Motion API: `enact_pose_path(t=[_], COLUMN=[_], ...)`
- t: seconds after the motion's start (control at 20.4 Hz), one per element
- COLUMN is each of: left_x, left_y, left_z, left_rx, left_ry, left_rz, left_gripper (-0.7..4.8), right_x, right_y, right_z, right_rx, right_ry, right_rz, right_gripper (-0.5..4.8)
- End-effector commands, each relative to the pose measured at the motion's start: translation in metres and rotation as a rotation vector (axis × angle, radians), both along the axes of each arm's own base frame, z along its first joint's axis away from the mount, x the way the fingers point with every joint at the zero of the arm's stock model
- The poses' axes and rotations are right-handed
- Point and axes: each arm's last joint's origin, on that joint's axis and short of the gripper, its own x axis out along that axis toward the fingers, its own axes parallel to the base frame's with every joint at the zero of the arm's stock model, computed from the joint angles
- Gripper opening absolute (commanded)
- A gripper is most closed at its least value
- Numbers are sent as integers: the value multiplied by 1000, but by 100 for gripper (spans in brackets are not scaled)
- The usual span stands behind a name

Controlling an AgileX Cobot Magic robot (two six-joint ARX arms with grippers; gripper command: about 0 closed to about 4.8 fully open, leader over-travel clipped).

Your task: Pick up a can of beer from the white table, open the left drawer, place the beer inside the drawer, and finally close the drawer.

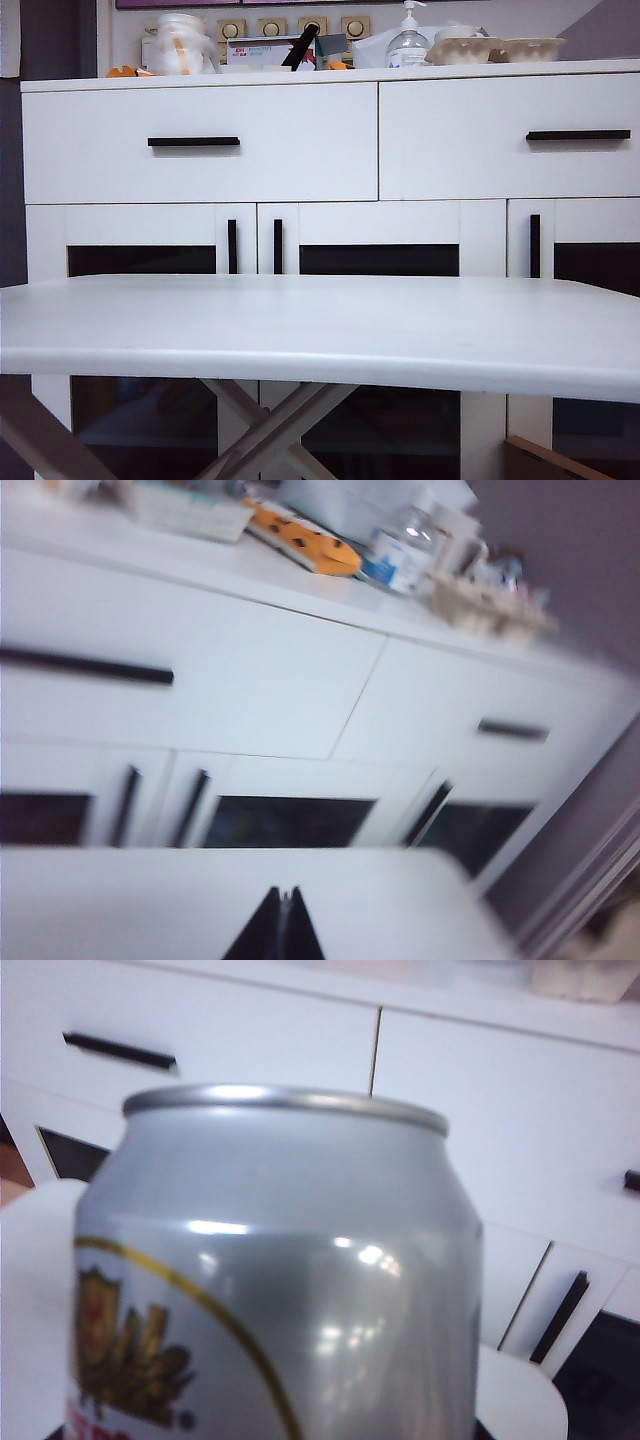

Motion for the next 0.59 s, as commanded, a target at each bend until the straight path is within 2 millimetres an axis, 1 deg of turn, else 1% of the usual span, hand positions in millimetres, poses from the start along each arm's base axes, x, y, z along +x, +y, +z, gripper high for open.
enact_pose_path(t=[0.05, 0.24, 0.39, 0.59], left_x=[22, 62, 94, 125], left_y=[-1, -1, -1, -1], left_z=[1, -6, -22, -46], left_rx=[-205, -471, -617, -815], left_ry=[42, 42, 87, 163], left_rz=[-5, 13, -1, 41], left_gripper=[-5, -5, -5, -5], right_x=[-10, -12, -12, -12], right_y=[-5, -4, -4, -4], right_z=[18, 19, 19, 19], right_rx=[60, 67, 68, 65], right_ry=[-112, -107, -107, -109], right_rz=[8, 73, 76, 84], right_gripper=[202, 202, 202, 202])
